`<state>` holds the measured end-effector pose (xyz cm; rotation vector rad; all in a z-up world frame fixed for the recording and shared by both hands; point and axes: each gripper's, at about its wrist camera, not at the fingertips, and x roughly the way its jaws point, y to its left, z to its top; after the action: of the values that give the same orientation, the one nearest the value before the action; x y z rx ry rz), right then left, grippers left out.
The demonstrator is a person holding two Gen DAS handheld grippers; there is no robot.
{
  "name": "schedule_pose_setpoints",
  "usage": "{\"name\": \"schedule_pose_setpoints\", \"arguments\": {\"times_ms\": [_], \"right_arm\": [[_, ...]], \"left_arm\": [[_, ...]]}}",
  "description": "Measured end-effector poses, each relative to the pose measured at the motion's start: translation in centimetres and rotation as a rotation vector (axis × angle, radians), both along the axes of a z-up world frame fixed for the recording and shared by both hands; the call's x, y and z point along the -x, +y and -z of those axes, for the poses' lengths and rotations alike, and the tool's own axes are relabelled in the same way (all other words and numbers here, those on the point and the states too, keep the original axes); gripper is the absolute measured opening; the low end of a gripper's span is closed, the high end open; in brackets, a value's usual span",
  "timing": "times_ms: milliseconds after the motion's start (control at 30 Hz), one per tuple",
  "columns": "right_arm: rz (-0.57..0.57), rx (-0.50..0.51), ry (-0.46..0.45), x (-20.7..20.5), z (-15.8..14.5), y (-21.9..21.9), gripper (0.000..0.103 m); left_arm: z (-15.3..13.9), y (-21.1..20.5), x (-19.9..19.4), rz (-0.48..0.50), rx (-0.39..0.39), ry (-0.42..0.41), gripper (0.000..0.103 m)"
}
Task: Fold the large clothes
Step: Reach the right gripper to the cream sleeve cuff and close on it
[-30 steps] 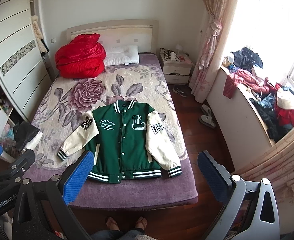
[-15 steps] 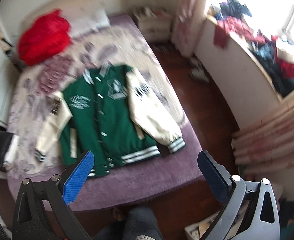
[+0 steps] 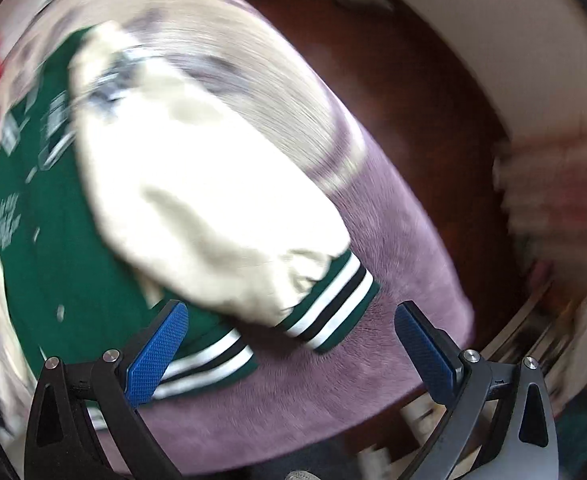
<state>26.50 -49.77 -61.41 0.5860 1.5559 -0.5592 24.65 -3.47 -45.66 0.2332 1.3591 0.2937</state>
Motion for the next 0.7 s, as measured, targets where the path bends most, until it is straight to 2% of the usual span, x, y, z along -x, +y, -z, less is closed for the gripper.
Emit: {"name": "schedule_pose_setpoints", "arguments": {"times_ms": [100,167,300,367,433,467,500,567,700], "right_arm": [[0.159,-0.083,0.044,4.0,4.8,-2.8,0.103],[0.262,-0.176,0.026,6.1,8.1,-3.9,0.103],[0.443,-0.376,-0.121,7.1,12.8,-4.4,0.101],[0.514,-0.384,-0.187,6.7,13.5,-4.3,0.099],[0.563,-0.354,-0.219,6.3,13.2,-3.9,0.066],[0.562,-0.345,-0.216,5.9,13.0,-3.8,0.045],[0.557,-0.337,-0.229,5.5,12.3,-3.5,0.032],[0.521,-0.296,-0.259,4.3,9.7,-3.0,0.024],[0.428,-0.218,-0.355,1.1,3.9,-2.8,0.021]], "left_arm": [[4.3,-1.1,-0.6,-0.036,0.008,0.070,0.103],[6.4,-2.0,-0.9,-0.034,0.008,0.099,0.103],[9.1,-3.9,-2.2,-0.004,0.011,0.114,0.103],[9.6,-4.4,-3.0,0.009,0.017,0.115,0.103],[9.4,-4.9,-4.0,0.034,0.006,0.103,0.103],[9.2,-5.1,-4.4,0.043,0.001,0.094,0.103],[8.9,-5.2,-4.9,0.051,-0.007,0.081,0.103],[8.4,-4.7,-5.9,0.049,-0.030,0.052,0.103],[8.5,-2.1,-8.4,0.001,-0.074,0.012,0.103]]}}
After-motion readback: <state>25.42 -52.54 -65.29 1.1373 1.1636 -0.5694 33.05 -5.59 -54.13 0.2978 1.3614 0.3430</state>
